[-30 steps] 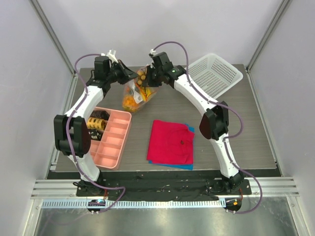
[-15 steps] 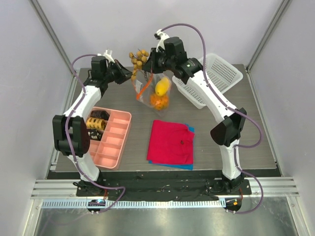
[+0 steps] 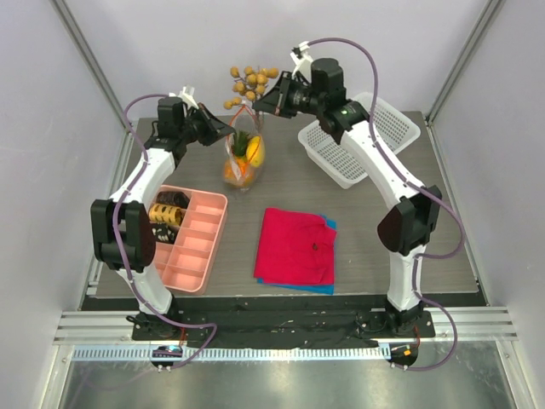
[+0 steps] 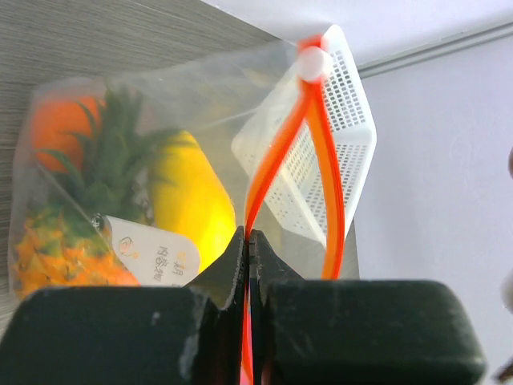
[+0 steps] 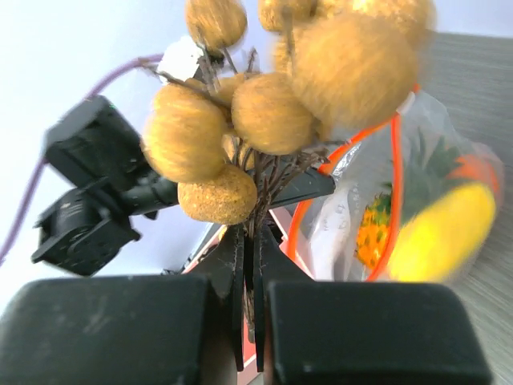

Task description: Open the zip-top bag and remove the fake food

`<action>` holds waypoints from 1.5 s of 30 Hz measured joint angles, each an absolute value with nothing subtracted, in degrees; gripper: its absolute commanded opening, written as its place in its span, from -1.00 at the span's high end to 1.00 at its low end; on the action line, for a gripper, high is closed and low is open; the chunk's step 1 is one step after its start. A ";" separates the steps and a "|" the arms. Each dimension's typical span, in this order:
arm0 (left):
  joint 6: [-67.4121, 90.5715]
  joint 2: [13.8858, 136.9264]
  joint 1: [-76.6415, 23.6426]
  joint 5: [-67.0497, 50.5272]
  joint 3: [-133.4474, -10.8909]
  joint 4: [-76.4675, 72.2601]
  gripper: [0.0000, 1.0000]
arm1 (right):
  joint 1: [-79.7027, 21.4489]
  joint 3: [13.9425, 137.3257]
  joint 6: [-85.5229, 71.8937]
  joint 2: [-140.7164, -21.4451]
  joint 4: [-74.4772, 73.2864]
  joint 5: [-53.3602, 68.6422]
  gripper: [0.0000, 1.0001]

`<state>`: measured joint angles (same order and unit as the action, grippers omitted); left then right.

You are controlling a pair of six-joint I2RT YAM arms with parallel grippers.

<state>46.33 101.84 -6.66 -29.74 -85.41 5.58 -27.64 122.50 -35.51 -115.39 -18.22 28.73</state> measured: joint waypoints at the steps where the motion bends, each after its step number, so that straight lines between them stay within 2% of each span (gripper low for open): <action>1: 46.30 101.84 -6.63 -29.69 -85.41 5.58 1.00 | -27.09 121.71 -35.68 -114.21 -17.98 29.04 0.98; 7: 46.33 101.84 -6.61 -29.63 -85.41 5.58 1.00 | -18.52 111.98 -38.70 -103.77 -12.10 31.83 0.98; 11: 46.35 101.84 -6.61 -29.63 -85.41 5.58 1.00 | -12.12 109.69 -37.30 -101.14 -13.06 30.24 0.97; 17: 46.68 101.84 -6.61 -29.87 -85.41 5.58 1.00 | -6.50 107.22 -29.63 -104.73 -20.82 19.59 0.98; 23: 47.94 101.84 -6.61 -30.33 -85.25 4.84 1.00 | -4.93 103.68 -25.28 -114.54 -25.89 9.50 0.94; 25: 48.23 101.84 -6.61 -30.50 -85.08 4.54 1.00 | -4.91 102.83 -24.80 -117.34 -27.24 6.72 0.80; 26: 48.49 101.84 -6.61 -30.57 -85.01 4.45 1.00 | -4.91 102.48 -24.51 -118.41 -27.70 5.65 0.46; 28: 49.06 101.84 -6.61 -30.74 -84.93 4.34 1.00 | -4.91 102.13 -23.75 -120.05 -28.84 3.11 0.08; 29: 49.10 101.84 -6.61 -30.74 -84.93 4.25 1.00 | -4.91 102.06 -23.90 -120.42 -29.12 2.09 -0.22; 32: 49.32 101.84 -6.61 -30.87 -84.93 3.90 1.00 | -5.06 102.08 -22.68 -120.70 -30.11 -1.06 -0.61; 35: 49.39 101.84 -6.61 -31.03 -84.93 3.64 1.00 | -5.72 102.61 -21.15 -120.64 -31.24 -5.04 -0.72; 38: 49.56 101.84 -6.61 -31.16 -84.90 3.55 1.00 | -7.70 104.14 -19.44 -120.14 -33.82 -9.50 -0.74; 45: 50.22 101.84 -6.70 -31.35 -84.90 3.36 1.00 | -20.56 113.25 -16.34 -115.20 -36.93 -14.48 -0.66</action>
<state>50.22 101.84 -6.70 -31.35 -84.90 3.36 -20.56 113.25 -16.34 -115.20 -36.93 -14.48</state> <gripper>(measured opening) 0.003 0.861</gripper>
